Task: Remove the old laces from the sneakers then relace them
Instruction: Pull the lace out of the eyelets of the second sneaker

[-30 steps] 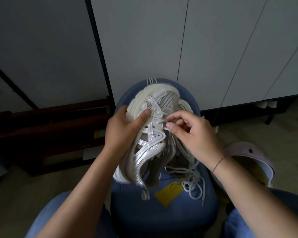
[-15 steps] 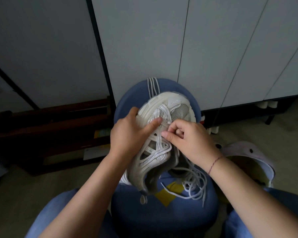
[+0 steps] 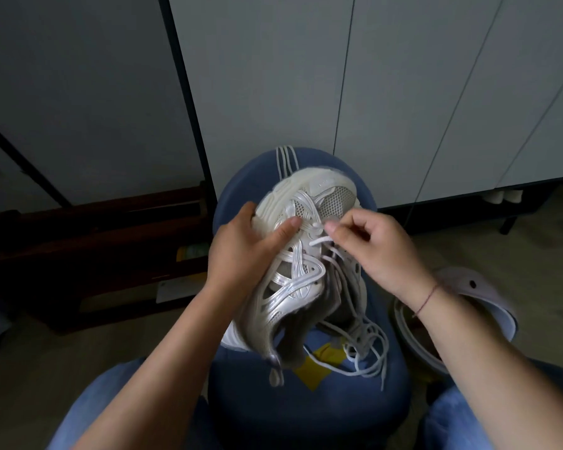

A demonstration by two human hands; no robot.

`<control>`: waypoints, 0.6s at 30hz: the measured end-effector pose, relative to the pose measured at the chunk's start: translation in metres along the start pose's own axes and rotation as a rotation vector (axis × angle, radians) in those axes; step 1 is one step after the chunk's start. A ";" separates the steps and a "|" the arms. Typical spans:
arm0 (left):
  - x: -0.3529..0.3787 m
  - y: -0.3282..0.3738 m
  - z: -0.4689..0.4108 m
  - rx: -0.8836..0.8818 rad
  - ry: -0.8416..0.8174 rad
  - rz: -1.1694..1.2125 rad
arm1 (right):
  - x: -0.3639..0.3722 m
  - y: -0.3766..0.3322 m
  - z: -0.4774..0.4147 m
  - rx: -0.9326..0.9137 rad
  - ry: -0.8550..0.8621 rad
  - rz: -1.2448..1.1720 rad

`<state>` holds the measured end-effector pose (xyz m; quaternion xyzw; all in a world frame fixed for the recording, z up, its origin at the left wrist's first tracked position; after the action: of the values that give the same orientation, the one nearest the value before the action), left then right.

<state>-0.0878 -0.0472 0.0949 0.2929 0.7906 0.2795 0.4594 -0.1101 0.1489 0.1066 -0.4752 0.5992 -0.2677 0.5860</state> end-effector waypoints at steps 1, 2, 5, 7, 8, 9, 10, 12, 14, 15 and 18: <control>0.000 0.002 0.000 0.017 -0.004 -0.042 | 0.000 -0.006 0.003 -0.054 0.054 0.134; 0.000 0.006 0.001 0.034 -0.011 -0.089 | 0.002 -0.011 0.006 -0.098 0.095 0.228; 0.001 0.011 0.002 0.052 -0.018 -0.146 | 0.011 -0.022 0.009 -0.207 0.151 0.379; 0.000 0.008 0.001 0.038 -0.009 -0.105 | 0.016 -0.022 0.008 -0.255 0.125 0.333; -0.001 0.006 0.001 0.032 -0.004 -0.080 | 0.016 -0.021 0.007 -0.248 0.102 0.264; -0.002 0.005 0.001 0.024 0.000 -0.055 | 0.015 -0.018 0.004 -0.218 0.072 0.177; -0.004 0.004 0.000 0.012 0.005 -0.033 | 0.012 -0.014 0.002 -0.171 0.058 0.079; -0.008 -0.001 -0.001 -0.024 0.019 0.006 | -0.003 -0.004 -0.004 -0.074 0.107 -0.159; -0.013 -0.006 -0.003 -0.045 0.046 0.036 | -0.022 0.012 -0.010 0.048 0.183 -0.471; -0.015 -0.008 -0.004 -0.050 0.056 0.048 | -0.026 0.021 -0.012 0.102 0.195 -0.562; -0.015 -0.010 -0.004 -0.058 0.053 0.058 | -0.019 0.023 -0.012 0.084 0.156 -0.294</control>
<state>-0.0872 -0.0654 0.0974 0.2947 0.7853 0.3232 0.4382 -0.1300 0.1721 0.0974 -0.5106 0.5552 -0.4114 0.5117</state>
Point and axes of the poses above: each hand's wrist, its own z-axis away from the middle knuckle, its own x-axis out of the palm, y = z × x, the point moved 9 cm from there along -z, towards the middle knuckle, and after that the axes turned 9 degrees about x, right-handed, at the moved point
